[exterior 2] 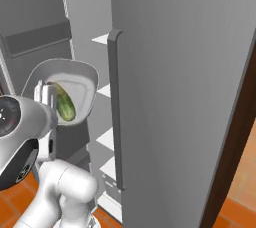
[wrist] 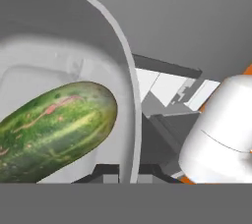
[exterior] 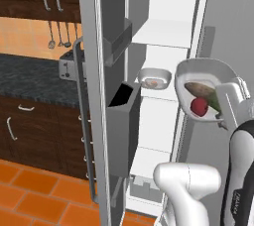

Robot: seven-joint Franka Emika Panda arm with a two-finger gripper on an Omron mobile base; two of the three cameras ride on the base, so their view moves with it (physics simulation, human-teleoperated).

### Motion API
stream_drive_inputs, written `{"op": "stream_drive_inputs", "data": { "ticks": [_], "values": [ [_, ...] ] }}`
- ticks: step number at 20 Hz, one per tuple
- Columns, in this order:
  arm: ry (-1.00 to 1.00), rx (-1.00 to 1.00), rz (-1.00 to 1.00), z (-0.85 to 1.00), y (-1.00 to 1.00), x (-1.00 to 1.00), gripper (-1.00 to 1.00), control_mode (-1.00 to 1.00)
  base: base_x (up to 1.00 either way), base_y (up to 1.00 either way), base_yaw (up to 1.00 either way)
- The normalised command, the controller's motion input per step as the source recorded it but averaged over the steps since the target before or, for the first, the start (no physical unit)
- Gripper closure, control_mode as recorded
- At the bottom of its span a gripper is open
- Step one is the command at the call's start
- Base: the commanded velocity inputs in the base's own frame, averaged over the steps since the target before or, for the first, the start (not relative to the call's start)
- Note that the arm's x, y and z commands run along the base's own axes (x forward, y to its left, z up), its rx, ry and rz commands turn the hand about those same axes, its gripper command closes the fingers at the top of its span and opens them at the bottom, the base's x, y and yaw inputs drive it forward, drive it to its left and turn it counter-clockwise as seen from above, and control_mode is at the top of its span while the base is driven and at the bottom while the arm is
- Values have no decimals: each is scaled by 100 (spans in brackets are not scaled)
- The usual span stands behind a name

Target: Take the meat container that has the shrimp and place it on the second highest rack of the freezer. Then take the vegetable container that has the tomato and cucumber and place it on the highest rack of the freezer.

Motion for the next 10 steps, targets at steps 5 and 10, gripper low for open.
{"op": "stream_drive_inputs", "data": {
  "ticks": [5,10],
  "values": [
    [-5,0,7,27,65,47,100,-100,0,0,0],
    [0,2,-20,24,57,66,100,-100,0,0,0]
  ]
}}
